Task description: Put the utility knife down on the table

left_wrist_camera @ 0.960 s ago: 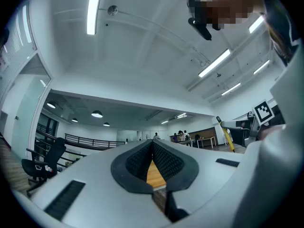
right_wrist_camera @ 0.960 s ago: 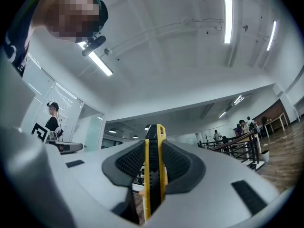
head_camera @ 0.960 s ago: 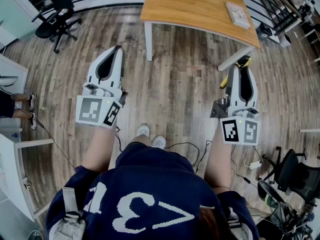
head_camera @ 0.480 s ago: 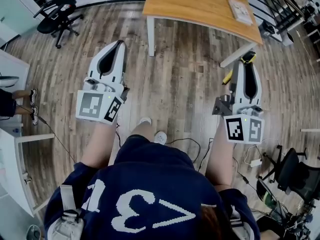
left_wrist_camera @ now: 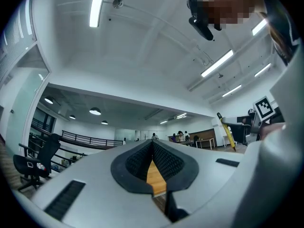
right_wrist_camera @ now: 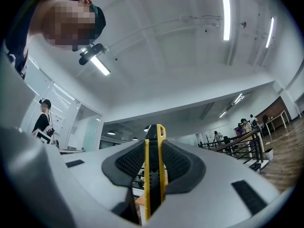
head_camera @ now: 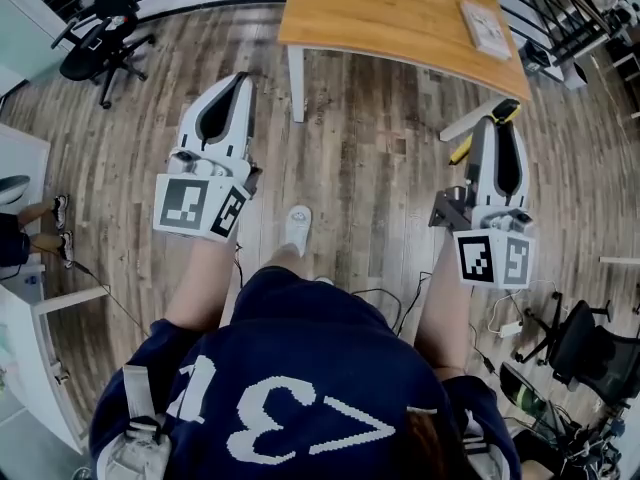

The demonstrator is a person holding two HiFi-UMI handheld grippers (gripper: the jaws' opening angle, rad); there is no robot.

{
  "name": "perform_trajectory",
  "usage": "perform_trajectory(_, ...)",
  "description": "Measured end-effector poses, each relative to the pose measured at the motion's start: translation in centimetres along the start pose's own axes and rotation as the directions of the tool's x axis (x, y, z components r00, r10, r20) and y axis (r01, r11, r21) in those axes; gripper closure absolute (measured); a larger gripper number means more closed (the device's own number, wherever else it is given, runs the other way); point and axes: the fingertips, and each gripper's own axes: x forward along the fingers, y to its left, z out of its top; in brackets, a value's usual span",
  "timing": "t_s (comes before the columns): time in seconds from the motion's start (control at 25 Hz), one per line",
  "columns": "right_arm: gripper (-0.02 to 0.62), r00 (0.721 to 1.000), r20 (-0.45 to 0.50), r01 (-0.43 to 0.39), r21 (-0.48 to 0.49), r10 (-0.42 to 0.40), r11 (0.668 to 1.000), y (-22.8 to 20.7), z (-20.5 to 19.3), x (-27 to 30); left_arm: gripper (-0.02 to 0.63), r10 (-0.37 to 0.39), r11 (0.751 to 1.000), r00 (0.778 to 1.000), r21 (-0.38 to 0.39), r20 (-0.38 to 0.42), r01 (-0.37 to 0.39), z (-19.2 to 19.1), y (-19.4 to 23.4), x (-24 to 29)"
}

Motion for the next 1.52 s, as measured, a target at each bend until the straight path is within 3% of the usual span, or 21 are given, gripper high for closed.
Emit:
perform_trajectory(0.4, 0.463, 0.997, 0.057, 0.051, -0.01, -0.05, 0.999, -1.2, -1.8, 12.4, 0.591, -0.075, 0.997, 0.997, 0.004, 0.028, 0.075, -1.1, 7.9, 12.3)
perform_trajectory(0.72, 0.463, 0.997, 0.039, 0.067, -0.012, -0.067, 0.998, -2.0, -3.6, 16.9, 0.591, -0.084, 0.996, 0.996, -0.019, 0.012, 0.085, -2.9, 11.2, 16.3)
perform_trajectory(1.04, 0.463, 0.998, 0.024, 0.062, 0.011, -0.062, 0.998, -3.7, -5.7, 20.6, 0.591, -0.068, 0.997, 0.997, -0.034, -0.023, 0.067, -5.3, 13.1, 19.4)
perform_trajectory(1.24, 0.463, 1.0, 0.022, 0.015, 0.036, -0.016, 0.999, -5.9, -7.6, 25.1, 0.591, -0.031, 0.999, 0.999, -0.023, -0.025, 0.03, -6.3, 14.0, 22.8)
perform_trajectory(1.52, 0.463, 0.998, 0.033, -0.058, 0.059, 0.056, 0.997, -12.5, -8.2, 33.2, 0.591, 0.058, 0.998, 0.998, 0.008, -0.021, -0.058, -6.8, 14.6, 30.8)
